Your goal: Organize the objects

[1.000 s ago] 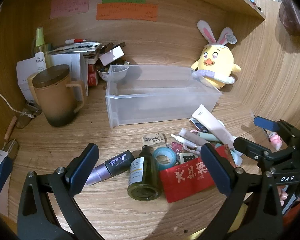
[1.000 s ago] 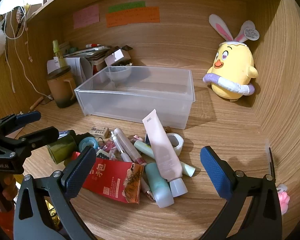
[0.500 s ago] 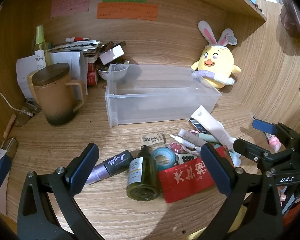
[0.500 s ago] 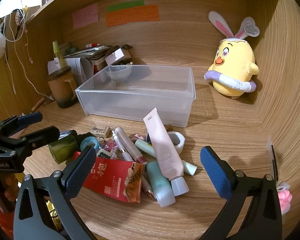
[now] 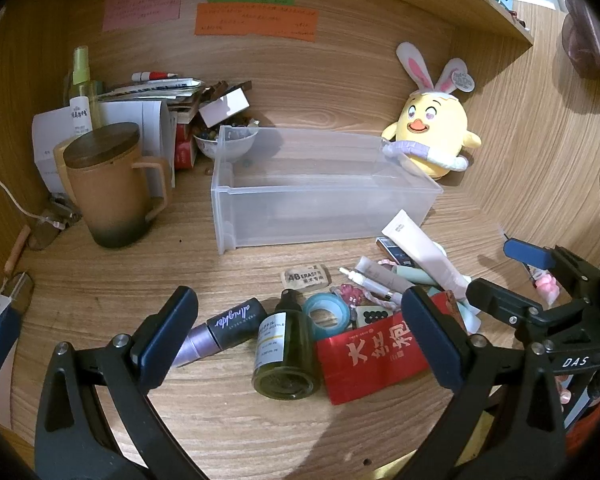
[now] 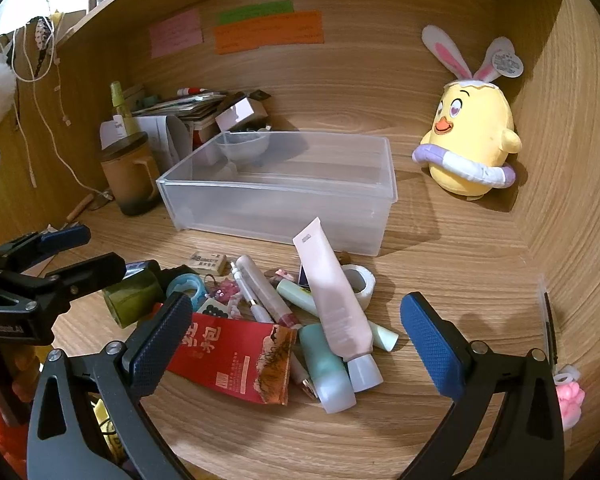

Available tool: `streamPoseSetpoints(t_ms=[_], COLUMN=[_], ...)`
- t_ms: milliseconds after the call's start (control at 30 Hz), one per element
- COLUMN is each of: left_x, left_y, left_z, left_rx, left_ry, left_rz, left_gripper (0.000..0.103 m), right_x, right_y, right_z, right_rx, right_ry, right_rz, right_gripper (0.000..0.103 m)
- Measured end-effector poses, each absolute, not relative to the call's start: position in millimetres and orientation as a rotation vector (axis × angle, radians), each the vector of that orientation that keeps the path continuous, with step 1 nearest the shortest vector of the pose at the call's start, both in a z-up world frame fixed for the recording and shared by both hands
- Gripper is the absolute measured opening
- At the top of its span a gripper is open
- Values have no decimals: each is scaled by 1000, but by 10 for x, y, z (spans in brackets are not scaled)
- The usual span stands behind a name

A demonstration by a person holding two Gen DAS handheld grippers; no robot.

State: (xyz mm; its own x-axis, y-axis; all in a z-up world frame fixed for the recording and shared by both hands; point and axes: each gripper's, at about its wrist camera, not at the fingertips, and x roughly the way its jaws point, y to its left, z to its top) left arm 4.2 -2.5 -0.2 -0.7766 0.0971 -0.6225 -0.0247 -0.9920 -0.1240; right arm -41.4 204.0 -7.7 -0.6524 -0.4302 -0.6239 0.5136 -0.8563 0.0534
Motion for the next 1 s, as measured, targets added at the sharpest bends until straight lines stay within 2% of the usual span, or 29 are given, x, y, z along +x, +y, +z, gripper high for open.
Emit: streamPoseSetpoints(t_ms=[1000], left_x=[39], left_y=[-197], left_z=[-75], left_rx=[-1075], left_ry=[-199], left_rz=[2873], left_gripper=[103], right_x=[-497], right_y=[2064], right_z=[-111], right_rx=[902], right_ry=[154], right_rz=[-2440], right_gripper=[103])
